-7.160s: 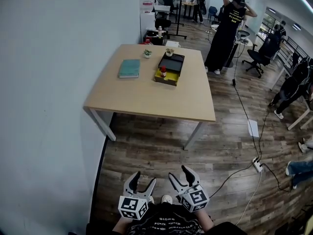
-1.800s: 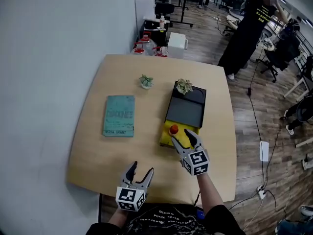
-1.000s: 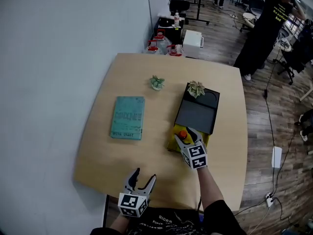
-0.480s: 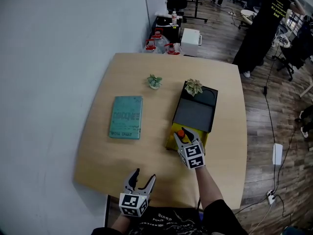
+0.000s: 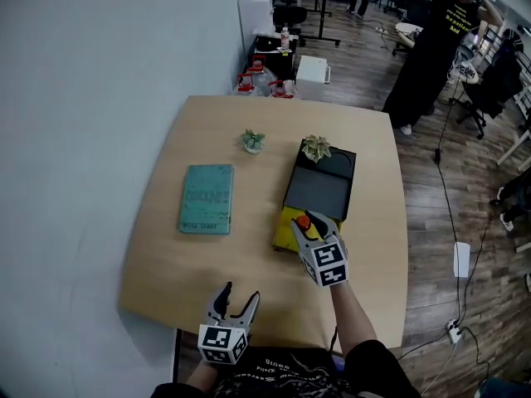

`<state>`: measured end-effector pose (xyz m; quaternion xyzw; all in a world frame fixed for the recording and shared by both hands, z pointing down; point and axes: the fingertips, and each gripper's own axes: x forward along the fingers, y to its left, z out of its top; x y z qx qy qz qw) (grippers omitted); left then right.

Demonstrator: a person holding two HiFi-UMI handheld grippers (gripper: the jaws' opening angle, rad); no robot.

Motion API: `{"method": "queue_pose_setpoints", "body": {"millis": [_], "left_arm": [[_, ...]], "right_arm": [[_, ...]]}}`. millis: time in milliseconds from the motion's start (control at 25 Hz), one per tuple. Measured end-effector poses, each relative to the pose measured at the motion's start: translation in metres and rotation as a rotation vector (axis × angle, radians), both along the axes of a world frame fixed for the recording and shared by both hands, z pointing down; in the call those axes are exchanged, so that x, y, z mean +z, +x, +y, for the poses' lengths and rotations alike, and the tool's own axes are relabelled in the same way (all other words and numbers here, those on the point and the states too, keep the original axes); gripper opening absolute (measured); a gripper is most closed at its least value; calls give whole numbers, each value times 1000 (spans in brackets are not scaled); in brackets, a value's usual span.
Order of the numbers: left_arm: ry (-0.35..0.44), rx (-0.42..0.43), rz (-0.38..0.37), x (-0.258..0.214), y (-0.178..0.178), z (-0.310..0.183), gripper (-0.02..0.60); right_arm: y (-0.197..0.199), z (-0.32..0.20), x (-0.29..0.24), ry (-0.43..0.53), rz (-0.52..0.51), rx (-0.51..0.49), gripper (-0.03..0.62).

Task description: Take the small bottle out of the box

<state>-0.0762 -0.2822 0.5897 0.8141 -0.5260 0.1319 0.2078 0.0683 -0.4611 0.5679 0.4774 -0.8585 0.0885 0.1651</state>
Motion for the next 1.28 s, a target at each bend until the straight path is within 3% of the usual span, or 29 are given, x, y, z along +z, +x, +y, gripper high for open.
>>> {"method": "queue_pose_setpoints", "body": {"millis": [680, 1280], "left_arm": [[79, 71, 80, -23, 8, 33, 299], [152, 159, 107, -48, 10, 50, 299]], "right_arm": [[2, 76, -81, 80, 26, -6, 158], [13, 161, -93, 121, 14, 84, 158]]}}
